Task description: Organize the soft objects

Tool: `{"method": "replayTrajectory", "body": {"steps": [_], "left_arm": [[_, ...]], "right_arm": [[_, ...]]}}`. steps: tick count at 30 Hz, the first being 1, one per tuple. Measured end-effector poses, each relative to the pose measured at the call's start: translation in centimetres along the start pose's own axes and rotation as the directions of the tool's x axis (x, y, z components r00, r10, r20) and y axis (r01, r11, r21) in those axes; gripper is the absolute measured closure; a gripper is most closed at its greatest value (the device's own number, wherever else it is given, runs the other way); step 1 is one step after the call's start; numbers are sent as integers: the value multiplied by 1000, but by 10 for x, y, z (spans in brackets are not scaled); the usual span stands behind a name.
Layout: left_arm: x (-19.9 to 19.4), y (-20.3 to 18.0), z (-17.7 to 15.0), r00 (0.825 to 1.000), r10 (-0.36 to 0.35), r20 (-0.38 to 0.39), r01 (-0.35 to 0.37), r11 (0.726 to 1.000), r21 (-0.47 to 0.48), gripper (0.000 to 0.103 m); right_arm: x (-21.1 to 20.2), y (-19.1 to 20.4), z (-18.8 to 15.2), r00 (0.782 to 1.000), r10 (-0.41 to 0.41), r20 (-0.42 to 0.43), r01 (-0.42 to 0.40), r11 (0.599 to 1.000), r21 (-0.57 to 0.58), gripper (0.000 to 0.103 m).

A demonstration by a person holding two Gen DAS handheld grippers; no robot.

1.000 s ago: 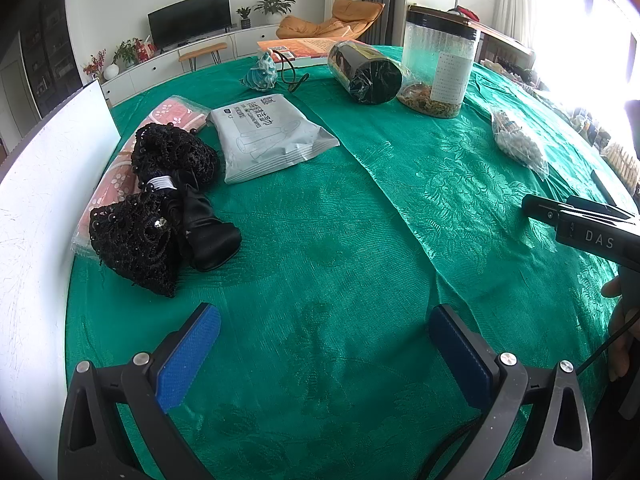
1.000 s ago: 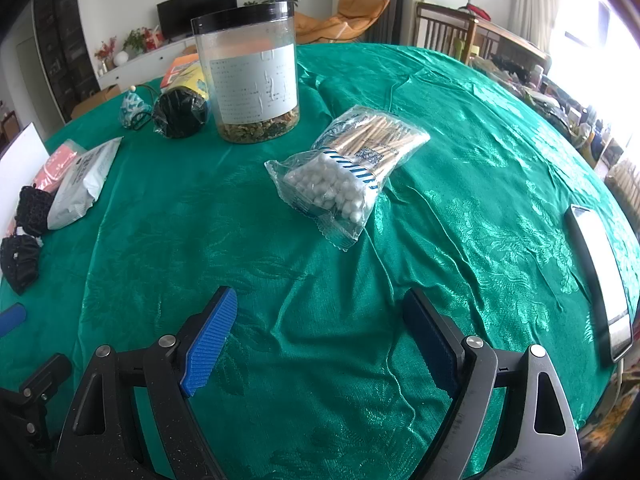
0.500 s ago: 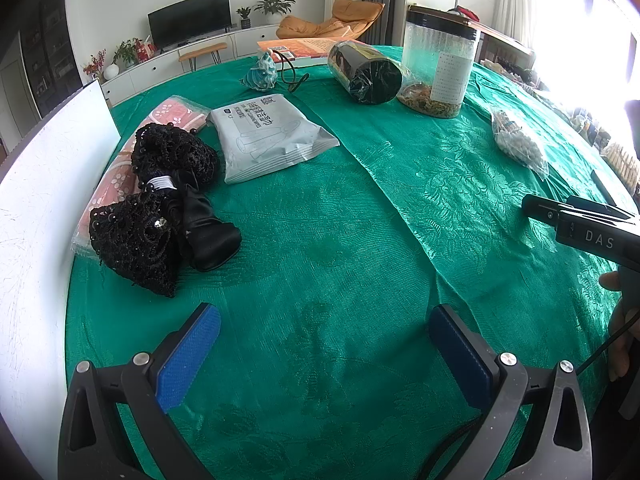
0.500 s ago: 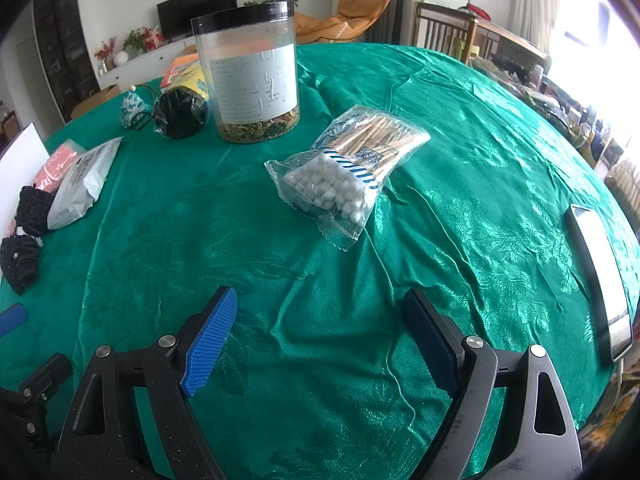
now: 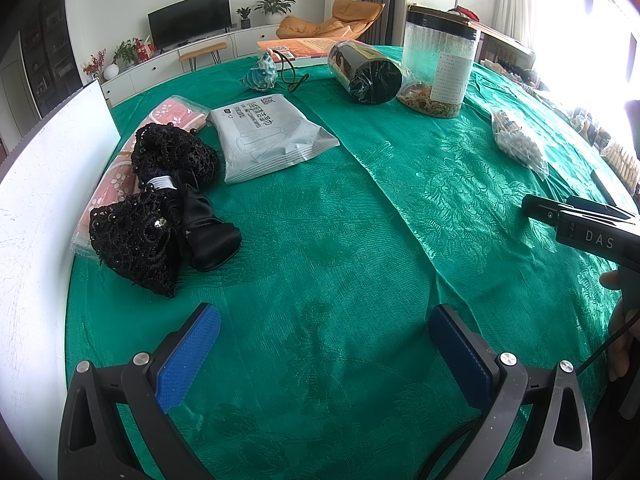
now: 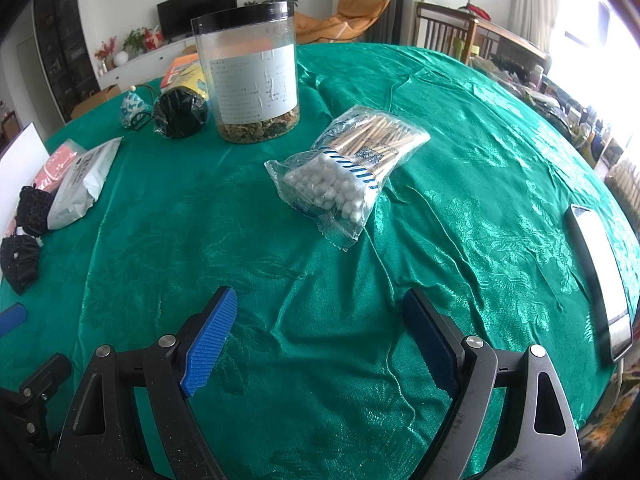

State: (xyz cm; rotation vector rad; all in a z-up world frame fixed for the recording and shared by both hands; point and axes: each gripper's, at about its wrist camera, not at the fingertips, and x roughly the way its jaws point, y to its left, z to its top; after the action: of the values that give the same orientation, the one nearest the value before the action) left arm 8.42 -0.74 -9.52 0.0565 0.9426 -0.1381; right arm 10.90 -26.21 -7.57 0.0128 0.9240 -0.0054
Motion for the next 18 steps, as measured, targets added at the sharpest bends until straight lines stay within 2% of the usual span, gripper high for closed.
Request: {"method": "replayTrajectory", "body": {"steps": [14,15,18], "left_arm": [[-1,2,0,1000,2,2,-2,1000,-7,0],[-3,5,-1,1000,9,2,-9,1000,-23,0],[-21,25,-1,999,-27,41,32,993,-115,0]], "right_arm": [[0,0,0,1000,0,0,0,1000,0,16],[0,0,0,1000,0,0,0,1000,0,16],[0,0,0,1000,0,0,0,1000,0,16]]}}
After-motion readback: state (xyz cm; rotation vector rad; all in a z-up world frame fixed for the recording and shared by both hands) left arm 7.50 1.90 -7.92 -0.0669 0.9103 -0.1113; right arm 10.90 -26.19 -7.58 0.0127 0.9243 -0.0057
